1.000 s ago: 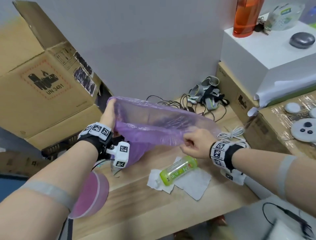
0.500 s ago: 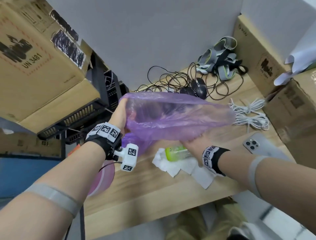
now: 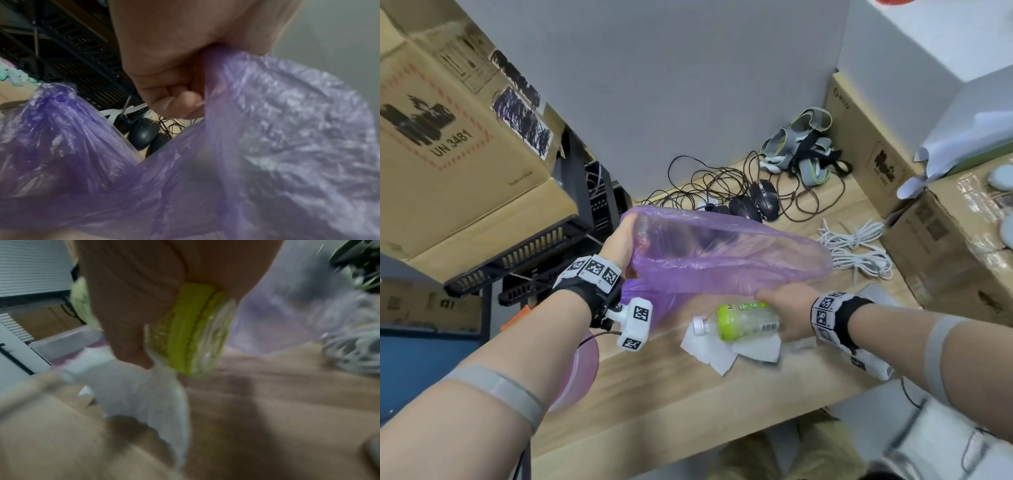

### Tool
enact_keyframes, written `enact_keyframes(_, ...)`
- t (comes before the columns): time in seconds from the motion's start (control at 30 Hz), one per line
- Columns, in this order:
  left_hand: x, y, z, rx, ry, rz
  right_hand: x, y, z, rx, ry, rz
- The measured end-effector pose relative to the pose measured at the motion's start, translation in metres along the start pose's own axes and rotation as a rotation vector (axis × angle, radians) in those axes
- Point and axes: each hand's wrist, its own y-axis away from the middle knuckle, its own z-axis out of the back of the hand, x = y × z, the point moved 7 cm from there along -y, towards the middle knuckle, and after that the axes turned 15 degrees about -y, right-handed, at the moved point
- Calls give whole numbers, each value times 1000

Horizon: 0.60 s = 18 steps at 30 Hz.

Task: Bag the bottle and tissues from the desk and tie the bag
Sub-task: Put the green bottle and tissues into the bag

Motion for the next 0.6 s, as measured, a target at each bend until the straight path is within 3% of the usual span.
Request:
enact_keyframes(0.13, -12, 25, -10, 68, -32, 35, 0, 34, 55, -25, -243, 30)
enact_keyframes(0.23, -37, 38, -16, 87, -112, -60, 8, 59, 111, -79, -338, 65)
enact_keyframes(0.33, -55, 46, -23, 94, -167, -109, 6, 61, 147, -56, -265, 33)
enact_keyframes(0.47, -76, 57, -30, 71, -381, -229, -11, 39, 162, -4, -73, -163)
enact_keyframes(0.6, -88, 77, -57, 207, -522, -349, 5, 1, 150, 10, -170, -202)
